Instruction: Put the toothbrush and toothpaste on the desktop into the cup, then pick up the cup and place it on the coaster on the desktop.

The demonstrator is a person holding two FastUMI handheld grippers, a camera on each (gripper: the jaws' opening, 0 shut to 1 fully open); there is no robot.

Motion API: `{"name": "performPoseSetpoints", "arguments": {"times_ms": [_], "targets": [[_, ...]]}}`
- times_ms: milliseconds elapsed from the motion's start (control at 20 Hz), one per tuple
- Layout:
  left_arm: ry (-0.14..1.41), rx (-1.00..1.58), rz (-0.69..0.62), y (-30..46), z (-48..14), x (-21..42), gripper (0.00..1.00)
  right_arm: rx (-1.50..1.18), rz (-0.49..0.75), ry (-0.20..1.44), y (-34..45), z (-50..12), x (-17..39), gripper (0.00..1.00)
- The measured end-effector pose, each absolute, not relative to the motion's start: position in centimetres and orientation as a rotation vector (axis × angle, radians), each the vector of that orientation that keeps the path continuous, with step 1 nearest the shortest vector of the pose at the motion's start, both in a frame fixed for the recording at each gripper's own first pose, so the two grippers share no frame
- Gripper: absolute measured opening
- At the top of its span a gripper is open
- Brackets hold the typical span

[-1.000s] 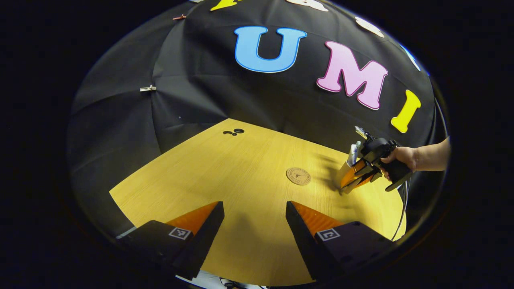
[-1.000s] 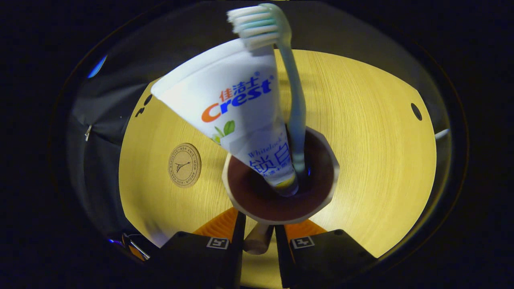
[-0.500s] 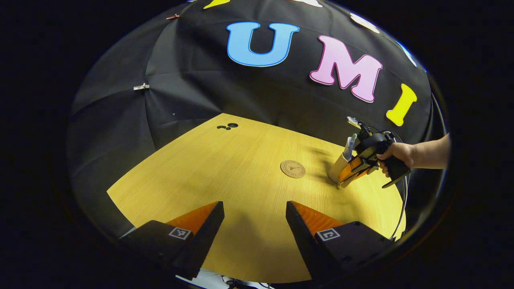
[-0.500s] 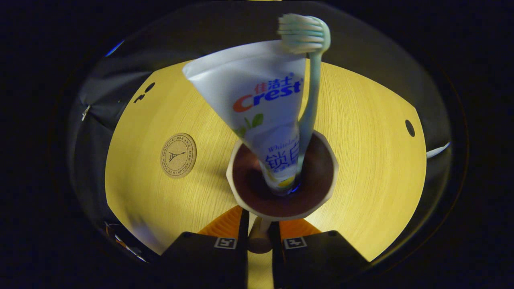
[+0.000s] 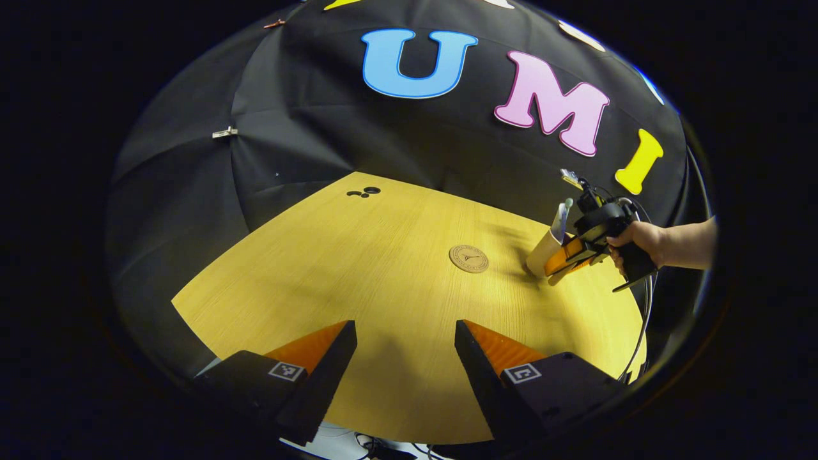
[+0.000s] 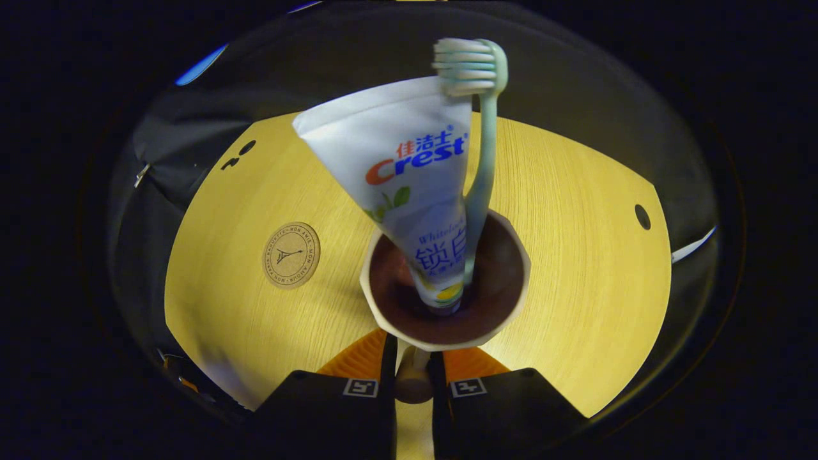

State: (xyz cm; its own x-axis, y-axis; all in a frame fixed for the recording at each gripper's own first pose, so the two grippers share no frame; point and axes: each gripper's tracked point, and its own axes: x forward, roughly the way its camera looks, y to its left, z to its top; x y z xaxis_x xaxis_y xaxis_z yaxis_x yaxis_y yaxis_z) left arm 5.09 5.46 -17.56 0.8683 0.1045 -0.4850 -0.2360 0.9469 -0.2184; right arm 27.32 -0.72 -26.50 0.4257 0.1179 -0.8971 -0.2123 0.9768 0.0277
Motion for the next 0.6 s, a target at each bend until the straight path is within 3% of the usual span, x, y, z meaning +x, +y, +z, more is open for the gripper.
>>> {"name": "performPoseSetpoints", "arguments": {"times_ms": [600], "targets": [[0.509,-0.301,0.217,7.4,-18.3,2.9,0.98,-0.162,0.330,1.109,9.1,-25.5,28.7,0.26]]}}
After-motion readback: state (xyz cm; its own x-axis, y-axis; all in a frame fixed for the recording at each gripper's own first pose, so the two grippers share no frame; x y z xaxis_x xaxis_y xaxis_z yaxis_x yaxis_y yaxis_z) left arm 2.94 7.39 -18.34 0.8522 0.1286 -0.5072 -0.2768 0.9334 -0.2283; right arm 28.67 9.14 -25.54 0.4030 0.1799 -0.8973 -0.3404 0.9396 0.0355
